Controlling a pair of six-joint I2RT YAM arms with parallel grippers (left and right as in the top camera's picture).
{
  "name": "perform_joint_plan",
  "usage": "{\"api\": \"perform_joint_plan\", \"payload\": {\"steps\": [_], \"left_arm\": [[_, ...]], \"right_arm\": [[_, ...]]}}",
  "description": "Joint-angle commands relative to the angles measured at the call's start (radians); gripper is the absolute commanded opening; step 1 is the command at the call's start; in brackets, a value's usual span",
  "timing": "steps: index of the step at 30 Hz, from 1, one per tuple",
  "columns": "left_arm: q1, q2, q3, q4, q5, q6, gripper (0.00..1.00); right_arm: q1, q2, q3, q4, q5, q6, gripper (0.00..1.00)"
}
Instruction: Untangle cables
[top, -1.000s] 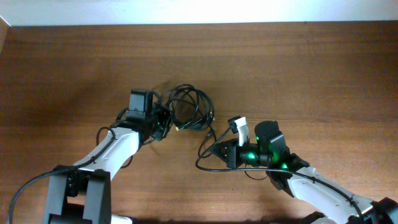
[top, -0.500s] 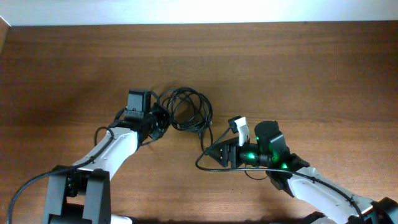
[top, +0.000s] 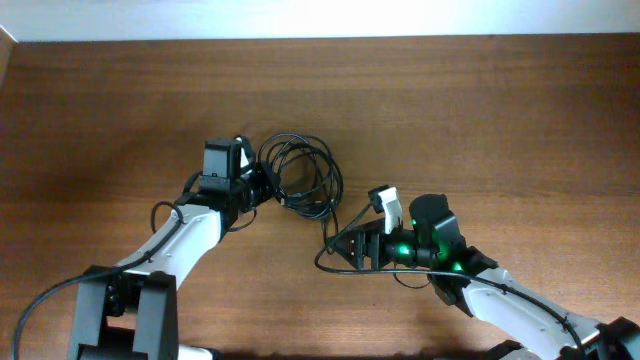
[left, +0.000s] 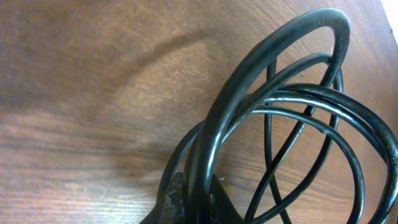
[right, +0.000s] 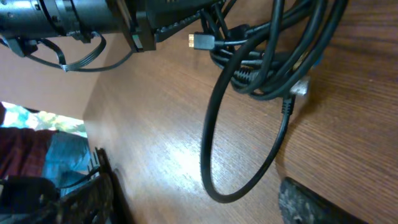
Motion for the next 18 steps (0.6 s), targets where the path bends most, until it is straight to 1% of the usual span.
{"api": "perform_joint_plan", "payload": {"steps": [1,2,4,6,11,14,16,18], "left_arm": [[0.005,0.005,0.0,0.014,0.01,0.306,0.0],[0.005,0.005,0.0,0.019,0.032,0.376,0.0],[0.005,0.005,0.0,0.035,0.101,0.483,0.0],[0.005,0.004,0.0,0.046,0.167,0.551,0.0],[0.017,0.003,0.0,0.05,0.173,0.56,0.0],[0.038,0.003,0.0,0.047,0.175,0.56,0.0],[0.043,0.003,0.0,0.048,0.215,0.569,0.0],[0.043,0.003,0.0,0.055,0.325,0.65,0.0]], "right_arm": [[0.004,0.007,0.011,0.015,0.055,0.073,0.87],[0.004,0.007,0.011,0.034,0.069,0.118,0.88],[0.005,0.007,0.011,0.08,0.066,0.142,0.89],[0.004,0.007,0.011,0.11,0.066,0.153,0.89],[-0.053,0.007,0.011,0.081,0.065,0.153,0.9],[-0.128,0.007,0.011,0.012,0.061,0.153,0.89],[-0.161,0.007,0.011,-0.026,0.053,0.153,0.9],[-0.199,0.007,0.011,-0.062,0.034,0.151,0.9]]}}
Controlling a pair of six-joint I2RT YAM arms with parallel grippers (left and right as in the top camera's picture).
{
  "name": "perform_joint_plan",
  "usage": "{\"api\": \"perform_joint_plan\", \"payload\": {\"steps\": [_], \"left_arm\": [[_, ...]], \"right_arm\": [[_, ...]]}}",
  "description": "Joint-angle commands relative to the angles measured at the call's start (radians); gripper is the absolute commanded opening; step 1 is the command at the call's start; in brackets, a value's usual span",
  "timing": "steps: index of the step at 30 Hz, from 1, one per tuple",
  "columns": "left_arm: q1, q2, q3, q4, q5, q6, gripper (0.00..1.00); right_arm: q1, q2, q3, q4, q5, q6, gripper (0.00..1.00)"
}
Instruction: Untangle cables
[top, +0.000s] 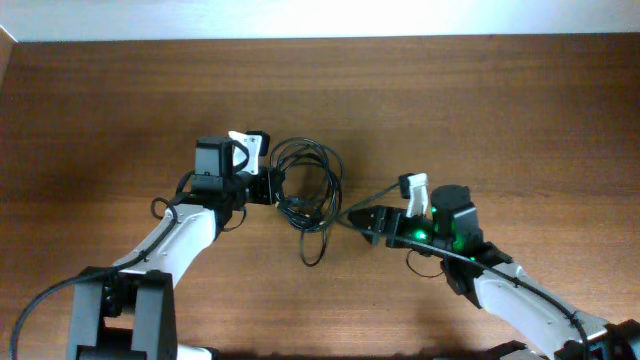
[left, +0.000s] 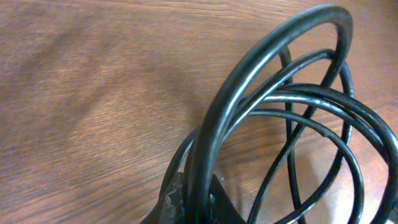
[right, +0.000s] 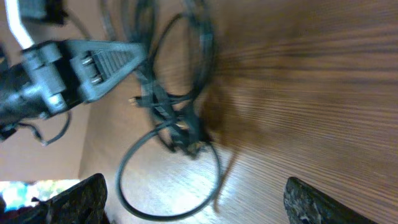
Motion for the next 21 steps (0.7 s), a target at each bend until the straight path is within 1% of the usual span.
{"api": "perform_joint_plan", "payload": {"steps": [1,3,4,6,11,21], "left_arm": [[0.007,0.003,0.0,0.019,0.242,0.157,0.0],[0.007,0.003,0.0,0.033,0.413,0.249,0.0],[0.006,0.003,0.0,0.042,0.485,0.274,0.0],[0.006,0.003,0.0,0.046,0.551,0.277,0.0],[0.006,0.003,0.0,0.046,0.554,0.276,0.0],[0.006,0.003,0.0,0.046,0.554,0.276,0.0]], "right_arm": [[-0.059,0.006,0.008,-0.041,-0.028,0.0,0.9],[-0.066,0.006,0.008,-0.053,-0.036,-0.001,0.9],[-0.065,0.006,0.008,-0.055,-0.036,-0.002,0.9],[-0.064,0.006,0.008,-0.055,-0.043,-0.024,0.9],[-0.064,0.006,0.008,-0.064,-0.046,-0.024,0.91],[-0.063,0.006,0.008,-0.061,-0.119,-0.027,0.93]]}}
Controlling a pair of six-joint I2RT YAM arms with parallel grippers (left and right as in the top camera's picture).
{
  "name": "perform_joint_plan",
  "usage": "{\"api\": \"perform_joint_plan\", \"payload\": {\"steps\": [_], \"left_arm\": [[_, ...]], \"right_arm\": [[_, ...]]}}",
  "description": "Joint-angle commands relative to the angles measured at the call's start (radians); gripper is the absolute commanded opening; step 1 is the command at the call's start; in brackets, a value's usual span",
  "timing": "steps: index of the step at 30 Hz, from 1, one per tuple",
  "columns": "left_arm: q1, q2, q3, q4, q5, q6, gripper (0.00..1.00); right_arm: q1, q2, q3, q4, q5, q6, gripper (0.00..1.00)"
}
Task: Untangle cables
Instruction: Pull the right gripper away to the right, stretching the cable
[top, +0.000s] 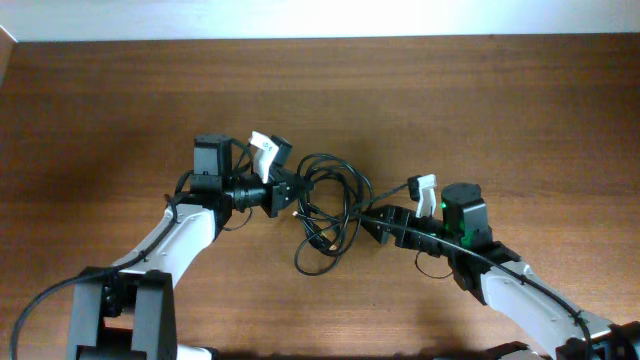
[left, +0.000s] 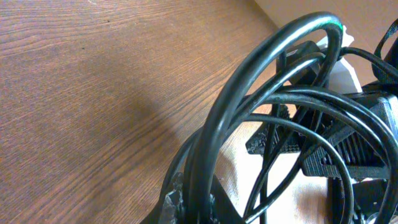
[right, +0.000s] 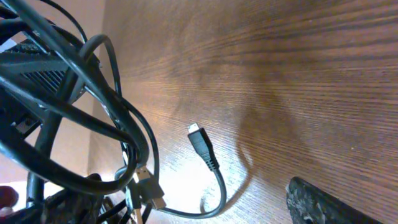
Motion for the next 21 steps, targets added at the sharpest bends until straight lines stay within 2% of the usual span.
{"api": "perform_joint_plan", "payload": {"steps": [1,7,15,16,19,21], "left_arm": [[0.001,0.003,0.0,0.005,0.045,0.016,0.0],[-0.012,0.003,0.0,0.014,0.132,0.016,0.0],[-0.028,0.003,0.0,0.022,0.127,0.016,0.0],[-0.028,0.003,0.0,0.022,0.116,0.016,0.0],[-0.025,0.003,0.0,0.017,-0.034,0.015,0.0],[-0.025,0.003,0.0,0.017,-0.118,-0.031,0.0]], "right_arm": [[0.0,0.006,0.008,0.01,-0.043,-0.014,0.93],[0.038,0.006,0.008,0.045,0.0,-0.013,0.94],[0.038,0.006,0.008,0.045,0.014,-0.014,0.94],[0.038,0.006,0.008,0.047,0.01,-0.014,0.94],[0.037,0.006,0.008,0.051,-0.021,-0.051,0.93],[0.037,0.006,0.008,0.053,-0.031,-0.064,0.94]]}}
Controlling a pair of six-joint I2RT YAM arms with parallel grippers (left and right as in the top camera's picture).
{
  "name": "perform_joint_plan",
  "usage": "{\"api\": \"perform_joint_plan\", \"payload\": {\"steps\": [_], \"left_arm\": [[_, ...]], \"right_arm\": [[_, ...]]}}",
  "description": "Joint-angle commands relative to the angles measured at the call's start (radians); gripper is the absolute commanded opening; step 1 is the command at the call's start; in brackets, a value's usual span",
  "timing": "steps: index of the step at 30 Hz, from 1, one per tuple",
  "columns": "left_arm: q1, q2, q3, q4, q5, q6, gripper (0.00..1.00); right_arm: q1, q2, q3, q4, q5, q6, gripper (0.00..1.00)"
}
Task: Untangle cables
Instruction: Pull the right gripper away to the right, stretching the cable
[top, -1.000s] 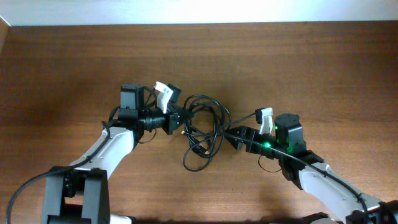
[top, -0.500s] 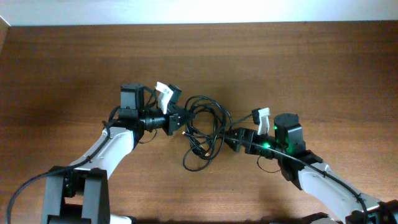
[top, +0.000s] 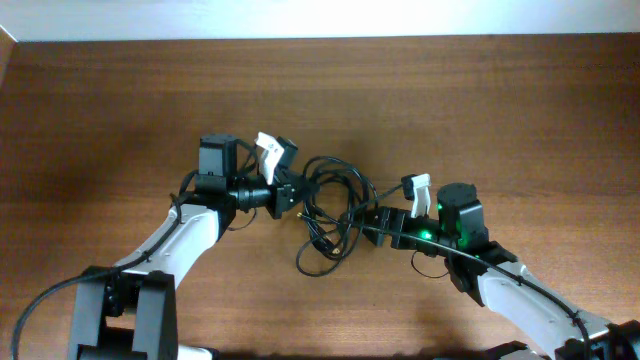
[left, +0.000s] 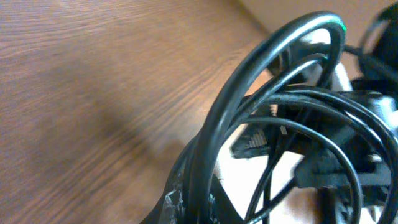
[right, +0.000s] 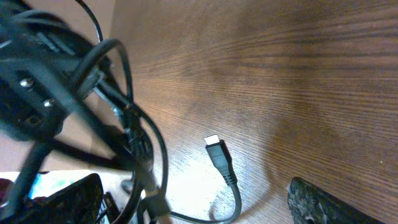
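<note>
A tangle of black cables (top: 330, 195) hangs between the two arms near the table's middle, and one loop (top: 318, 258) trails onto the wood below it. My left gripper (top: 290, 192) is at the tangle's left side, shut on a thick black cable (left: 249, 106) that arches up from its jaws. My right gripper (top: 368, 226) is at the tangle's right edge. It stands open, with a loose cable end and its plug (right: 221, 158) lying on the table between the fingers (right: 326, 202). The tangle (right: 124, 124) fills the left of the right wrist view.
The brown wooden table (top: 520, 110) runs to a pale wall edge at the back. A white tab sticks up from each wrist, on the left (top: 266, 143) and on the right (top: 415, 188).
My right gripper has shifted slightly left, closer to the tangle, and the plug now lies more squarely between its open fingers. My left gripper still holds the thick cable, moved a touch to the right.
At first the tangle lay further left on the table with my left gripper shut on it and my right gripper lower down by a trailing loop. Then the right gripper stood open to the right. Later the tangle was held further right, next to the right gripper.
</note>
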Motion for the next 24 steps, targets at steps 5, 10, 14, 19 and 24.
{"api": "perform_joint_plan", "payload": {"steps": [5,10,14,19,24], "left_arm": [[0.001,0.003,0.0,0.004,-0.318,-0.243,0.0],[0.012,0.003,0.0,-0.01,-0.391,-0.473,0.0],[0.02,0.003,0.0,-0.016,-0.262,-0.504,0.0],[0.02,0.003,0.0,-0.013,-0.122,-0.431,0.0],[0.019,0.003,0.0,-0.003,0.013,-0.361,0.0]], "right_arm": [[-0.006,0.005,0.008,0.004,-0.028,-0.048,0.94],[-0.057,0.005,0.008,-0.08,-0.002,-0.048,0.93],[-0.062,0.005,0.008,-0.108,0.017,-0.063,0.94],[-0.062,0.005,0.008,-0.105,0.043,-0.077,0.94],[-0.06,0.005,0.008,-0.041,0.035,-0.077,0.95]]}}
